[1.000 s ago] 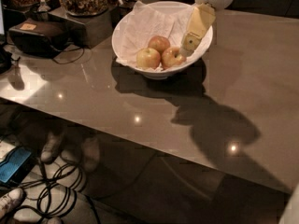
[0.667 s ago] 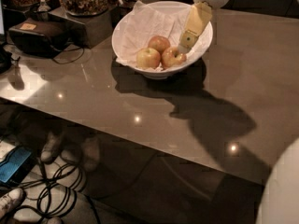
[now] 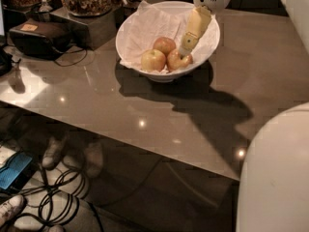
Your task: Pick apple from white bowl
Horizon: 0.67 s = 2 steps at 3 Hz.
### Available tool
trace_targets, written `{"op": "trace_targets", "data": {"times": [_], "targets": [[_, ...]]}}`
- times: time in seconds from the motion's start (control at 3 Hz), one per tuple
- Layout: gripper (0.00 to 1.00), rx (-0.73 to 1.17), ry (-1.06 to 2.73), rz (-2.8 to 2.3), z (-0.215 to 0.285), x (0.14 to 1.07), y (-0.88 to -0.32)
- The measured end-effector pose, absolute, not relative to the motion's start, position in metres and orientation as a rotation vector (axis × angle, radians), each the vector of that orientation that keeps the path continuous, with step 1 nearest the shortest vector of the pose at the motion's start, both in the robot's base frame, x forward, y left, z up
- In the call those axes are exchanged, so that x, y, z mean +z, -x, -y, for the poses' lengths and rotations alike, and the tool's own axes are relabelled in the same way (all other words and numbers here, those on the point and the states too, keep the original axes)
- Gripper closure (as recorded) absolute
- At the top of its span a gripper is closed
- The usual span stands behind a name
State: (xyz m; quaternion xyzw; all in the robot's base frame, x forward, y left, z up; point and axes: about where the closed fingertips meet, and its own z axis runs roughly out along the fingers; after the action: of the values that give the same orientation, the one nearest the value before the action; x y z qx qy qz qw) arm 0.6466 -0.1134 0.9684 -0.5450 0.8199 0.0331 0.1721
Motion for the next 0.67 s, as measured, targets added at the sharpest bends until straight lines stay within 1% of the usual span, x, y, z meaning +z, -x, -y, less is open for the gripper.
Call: {"op": "trace_targets", "data": {"times": [0.33, 0.67], "targets": [[0.08, 0.101, 1.541, -2.344, 0.1120, 0.9611, -0.6545], [0.11, 0.107, 1.539, -2.356, 0.1113, 0.9549, -0.6588]]}}
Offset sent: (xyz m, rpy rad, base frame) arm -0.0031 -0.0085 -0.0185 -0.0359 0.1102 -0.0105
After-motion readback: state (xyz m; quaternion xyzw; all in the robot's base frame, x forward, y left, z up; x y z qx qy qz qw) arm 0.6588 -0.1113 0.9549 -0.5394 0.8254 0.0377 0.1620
